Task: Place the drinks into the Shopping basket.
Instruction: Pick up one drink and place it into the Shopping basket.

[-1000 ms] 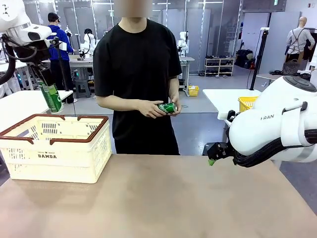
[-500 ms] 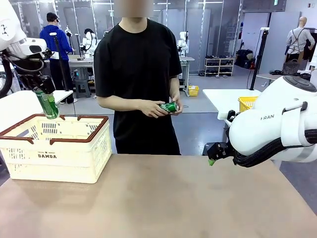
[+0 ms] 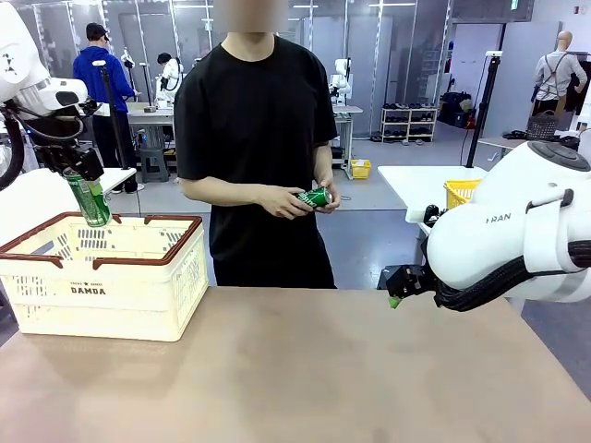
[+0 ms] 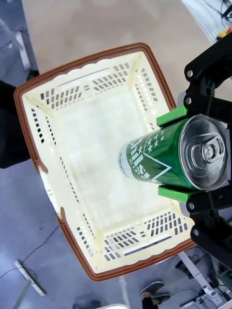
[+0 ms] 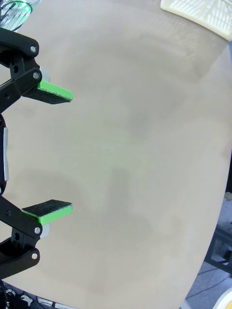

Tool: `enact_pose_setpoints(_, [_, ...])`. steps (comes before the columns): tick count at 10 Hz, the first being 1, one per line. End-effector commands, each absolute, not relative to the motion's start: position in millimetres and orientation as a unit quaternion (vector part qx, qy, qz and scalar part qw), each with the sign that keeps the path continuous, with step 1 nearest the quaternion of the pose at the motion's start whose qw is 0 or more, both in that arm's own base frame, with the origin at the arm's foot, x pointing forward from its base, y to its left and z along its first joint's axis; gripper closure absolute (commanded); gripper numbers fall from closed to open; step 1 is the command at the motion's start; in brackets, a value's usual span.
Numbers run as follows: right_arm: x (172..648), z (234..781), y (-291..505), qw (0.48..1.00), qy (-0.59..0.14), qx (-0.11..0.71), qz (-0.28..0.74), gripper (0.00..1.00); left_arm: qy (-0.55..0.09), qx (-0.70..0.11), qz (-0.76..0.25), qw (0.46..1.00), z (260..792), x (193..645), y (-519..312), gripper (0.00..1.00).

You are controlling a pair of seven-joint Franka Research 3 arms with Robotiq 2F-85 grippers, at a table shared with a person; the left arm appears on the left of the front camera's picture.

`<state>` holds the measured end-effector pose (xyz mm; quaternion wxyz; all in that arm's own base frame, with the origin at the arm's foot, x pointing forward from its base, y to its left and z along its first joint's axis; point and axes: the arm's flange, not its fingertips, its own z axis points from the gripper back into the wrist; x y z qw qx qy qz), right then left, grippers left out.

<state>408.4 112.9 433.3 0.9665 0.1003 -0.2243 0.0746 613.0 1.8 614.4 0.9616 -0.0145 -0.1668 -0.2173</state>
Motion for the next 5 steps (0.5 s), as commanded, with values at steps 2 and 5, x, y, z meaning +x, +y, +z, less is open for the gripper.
enact_pose_setpoints(2, [408.8,433.3,111.9,0.966,-0.224,0.102,0.075,0.00,-0.167,-0.014,-0.217,0.962,614.4,613.0,1.8,0.41])
enact_pose_setpoints(5, [408.8,433.3,111.9,0.966,-0.224,0.102,0.075,0.00,-0.146,-0.054,-0.182,0.971,569.8,630.5,21.1,0.41])
